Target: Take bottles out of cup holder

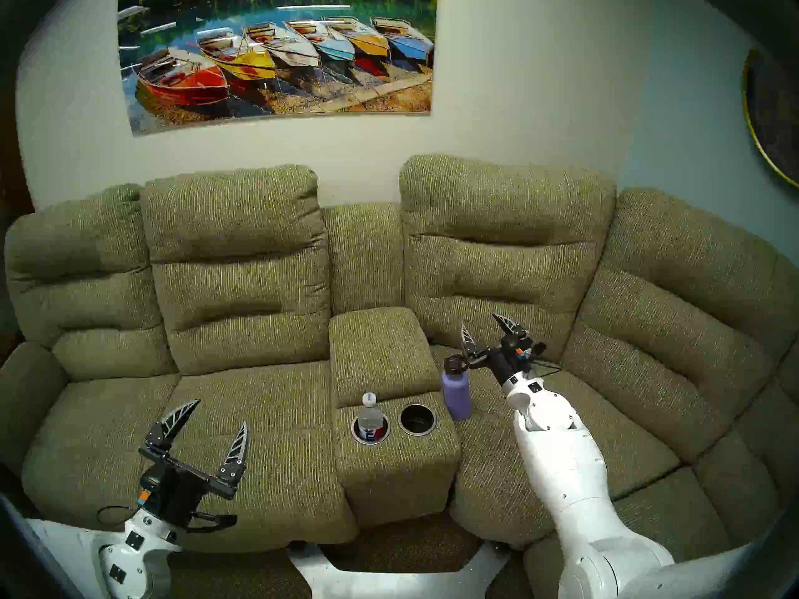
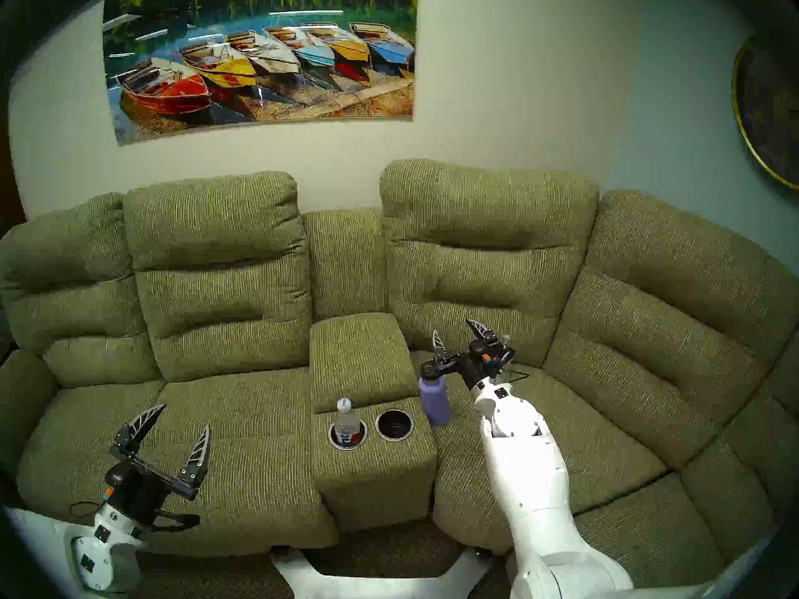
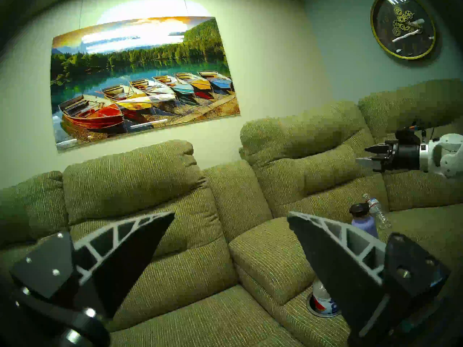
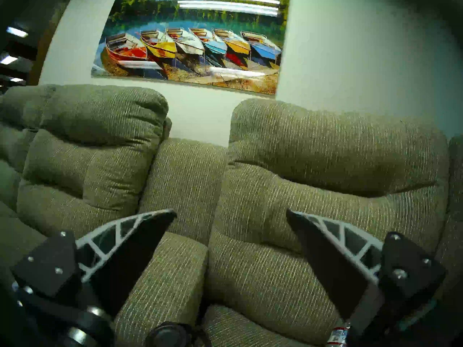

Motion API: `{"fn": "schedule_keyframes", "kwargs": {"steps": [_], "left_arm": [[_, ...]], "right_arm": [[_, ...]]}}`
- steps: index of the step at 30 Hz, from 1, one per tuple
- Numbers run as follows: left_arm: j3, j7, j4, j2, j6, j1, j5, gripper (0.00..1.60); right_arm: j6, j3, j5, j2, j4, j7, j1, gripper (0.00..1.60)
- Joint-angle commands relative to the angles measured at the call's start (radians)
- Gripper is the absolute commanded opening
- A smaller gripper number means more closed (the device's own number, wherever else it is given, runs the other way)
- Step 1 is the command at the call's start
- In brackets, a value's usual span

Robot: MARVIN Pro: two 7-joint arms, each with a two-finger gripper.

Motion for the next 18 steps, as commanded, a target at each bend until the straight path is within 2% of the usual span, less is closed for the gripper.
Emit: {"fn": "schedule_keyframes", "kwargs": {"steps": [1,9,18], "left_arm": [[-0.003,0.002,-0.003,0.000,-0.001,-0.002,-0.001,1.60],[0.001,-0.019,0.012,-0.016,0.014,-0.022,0.004,1.60],[0.021,-0.149,0.035,-0.095,0.091,-0.142,-0.014,1.60]], "right_arm": [[0.008,0.005,0.029,-0.009,-0.119,0.027,-0.061,1.60],[0.045,0.016,0.043,-0.015,-0.203,0.051,-0.112,1.60],[0.129,0.027,0.043,-0.023,-0.322,0.068,-0.175,1.60]]}}
